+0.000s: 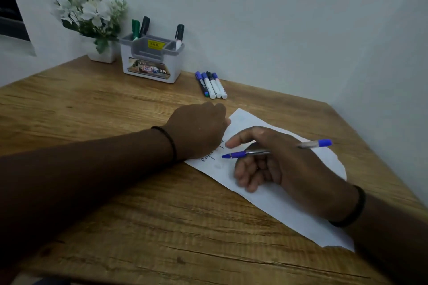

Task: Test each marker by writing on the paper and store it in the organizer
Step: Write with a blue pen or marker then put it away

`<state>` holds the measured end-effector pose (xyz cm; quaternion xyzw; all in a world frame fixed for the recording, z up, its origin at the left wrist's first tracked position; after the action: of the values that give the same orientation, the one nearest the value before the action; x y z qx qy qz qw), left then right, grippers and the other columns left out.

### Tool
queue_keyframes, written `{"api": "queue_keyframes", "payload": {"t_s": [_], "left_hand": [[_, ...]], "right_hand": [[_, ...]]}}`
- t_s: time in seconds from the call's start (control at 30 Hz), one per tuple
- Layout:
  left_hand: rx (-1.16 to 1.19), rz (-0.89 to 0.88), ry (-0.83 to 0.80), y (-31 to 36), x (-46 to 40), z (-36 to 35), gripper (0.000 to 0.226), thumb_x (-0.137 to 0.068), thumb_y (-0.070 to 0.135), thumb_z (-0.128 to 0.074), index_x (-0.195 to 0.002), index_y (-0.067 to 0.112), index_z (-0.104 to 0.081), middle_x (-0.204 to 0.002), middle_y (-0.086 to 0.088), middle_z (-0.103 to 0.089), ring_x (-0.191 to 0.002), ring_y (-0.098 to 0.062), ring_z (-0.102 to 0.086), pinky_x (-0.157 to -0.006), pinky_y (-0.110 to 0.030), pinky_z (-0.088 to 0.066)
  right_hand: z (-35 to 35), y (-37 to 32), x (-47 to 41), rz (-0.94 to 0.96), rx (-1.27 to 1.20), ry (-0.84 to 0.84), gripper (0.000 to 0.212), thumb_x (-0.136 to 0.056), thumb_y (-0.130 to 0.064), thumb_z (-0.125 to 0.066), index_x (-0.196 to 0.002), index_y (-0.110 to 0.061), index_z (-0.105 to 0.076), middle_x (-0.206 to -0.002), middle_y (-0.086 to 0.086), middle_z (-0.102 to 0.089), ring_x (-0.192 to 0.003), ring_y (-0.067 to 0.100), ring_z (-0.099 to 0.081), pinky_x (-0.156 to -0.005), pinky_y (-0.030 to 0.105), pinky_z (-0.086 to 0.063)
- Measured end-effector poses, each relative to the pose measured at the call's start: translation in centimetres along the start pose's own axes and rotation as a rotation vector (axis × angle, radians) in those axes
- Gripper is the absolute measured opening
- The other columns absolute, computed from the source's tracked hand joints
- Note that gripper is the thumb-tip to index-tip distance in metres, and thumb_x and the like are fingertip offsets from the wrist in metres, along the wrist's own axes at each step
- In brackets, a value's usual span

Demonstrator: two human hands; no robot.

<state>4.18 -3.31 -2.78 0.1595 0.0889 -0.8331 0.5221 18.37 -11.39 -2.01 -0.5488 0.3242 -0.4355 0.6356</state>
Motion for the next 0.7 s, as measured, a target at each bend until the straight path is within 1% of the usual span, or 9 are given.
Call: {"api": "queue_keyframes", "payload": {"t_s": [0.07,0.1,0.13,0.2,0.3,0.37,0.43,0.53,0.7], "left_hand": [[-0.017,-0.005,0.011,0.0,0.1,0.0,0.022,-0.101,0.040,-0.031,-0.095,0.021,-0.041,-0.079,0.003,-0.042,-0.059,-0.010,-0.038,-0.057,-0.030,-0.033],[-0.026,-0.006,0.008,-0.1,0.0,-0.1,0.022,-0.101,0.040,-0.031,-0.097,0.021,-0.042,-0.080,0.003,-0.043,-0.059,-0.010,-0.038,-0.057,-0.030,-0.033],[-0.035,-0.008,-0.001,-0.1,0.0,-0.2,0.024,-0.101,0.040,-0.032,-0.100,0.019,-0.044,-0.079,0.003,-0.041,-0.059,-0.010,-0.038,-0.057,-0.030,-0.033],[-0.038,-0.006,-0.009,-0.2,-0.1,-0.4,0.027,-0.101,0.040,-0.032,-0.104,0.018,-0.046,-0.074,0.006,-0.035,-0.057,-0.009,-0.036,-0.056,-0.029,-0.033],[-0.022,-0.001,-0.018,-0.2,-0.2,-0.5,0.029,-0.101,0.041,-0.030,-0.105,0.018,-0.046,-0.070,0.007,-0.032,-0.057,-0.008,-0.036,-0.056,-0.029,-0.034],[-0.023,0.002,-0.031,-0.2,-0.2,-0.4,0.028,-0.101,0.040,-0.030,-0.105,0.017,-0.046,-0.070,0.006,-0.034,-0.056,-0.008,-0.036,-0.057,-0.029,-0.034],[-0.025,0.010,-0.039,-0.2,-0.2,-0.3,0.028,-0.101,0.040,-0.030,-0.106,0.017,-0.046,-0.071,0.006,-0.034,-0.056,-0.009,-0.035,-0.058,-0.030,-0.034],[-0.040,0.024,-0.074,-0.1,-0.2,-0.4,0.025,-0.100,0.038,-0.038,-0.110,0.016,-0.046,-0.078,0.003,-0.041,-0.057,-0.010,-0.036,-0.059,-0.029,-0.035],[-0.054,0.017,-0.079,-0.2,-0.3,-0.5,0.024,-0.100,0.036,-0.039,-0.111,0.015,-0.045,-0.082,0.000,-0.046,-0.055,-0.008,-0.032,-0.059,-0.029,-0.034]], "right_hand": [[-0.2,0.0,0.1,0.012,0.042,0.021,0.025,-0.098,-0.020,-0.053,-0.092,-0.013,-0.076,-0.084,0.017,-0.073,-0.069,0.023,-0.067,-0.057,0.030,-0.057],[-0.3,0.0,0.2,0.026,0.078,0.046,0.023,-0.097,-0.014,-0.057,-0.085,-0.014,-0.077,-0.079,0.014,-0.072,-0.065,0.021,-0.065,-0.055,0.029,-0.055],[-0.3,-0.1,0.2,0.032,0.112,0.076,0.026,-0.097,-0.010,-0.058,-0.080,-0.015,-0.077,-0.073,0.011,-0.070,-0.061,0.019,-0.062,-0.052,0.027,-0.052],[-0.5,-0.1,0.1,0.018,0.133,0.109,0.024,-0.098,-0.006,-0.055,-0.082,-0.011,-0.072,-0.069,0.009,-0.068,-0.057,0.018,-0.060,-0.049,0.027,-0.051],[-0.6,-0.2,-0.2,-0.027,0.151,0.097,0.015,-0.093,0.002,-0.060,-0.085,-0.007,-0.070,-0.074,0.013,-0.074,-0.060,0.019,-0.068,-0.053,0.027,-0.057],[-0.5,-0.3,-0.2,-0.029,0.248,0.107,0.018,-0.085,0.005,-0.068,-0.078,-0.011,-0.071,-0.073,0.012,-0.075,-0.058,0.018,-0.069,-0.056,0.027,-0.059],[-0.5,-0.4,-0.3,-0.018,0.310,0.113,0.019,-0.082,0.006,-0.071,-0.073,-0.011,-0.069,-0.066,0.010,-0.072,-0.052,0.018,-0.066,-0.052,0.025,-0.056],[-0.9,-0.5,-0.5,-0.013,0.312,0.116,0.018,-0.081,0.007,-0.068,-0.069,-0.006,-0.068,-0.059,0.008,-0.068,-0.043,0.012,-0.058,-0.042,0.022,-0.049],[-1.0,-0.7,-0.7,0.045,0.381,0.110,0.019,-0.080,0.007,-0.067,-0.065,-0.003,-0.066,-0.053,0.000,-0.064,-0.038,0.009,-0.053,-0.040,0.019,-0.043]]}}
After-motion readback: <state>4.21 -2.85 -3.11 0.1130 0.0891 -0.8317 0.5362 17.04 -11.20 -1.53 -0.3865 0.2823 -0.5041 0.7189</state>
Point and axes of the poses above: each hand's wrist, its own x-axis away from the middle knuckle, its own z-axis out of the back of the hand, y = z × x, the point moved 4 cm from there along -x, towards the middle knuckle
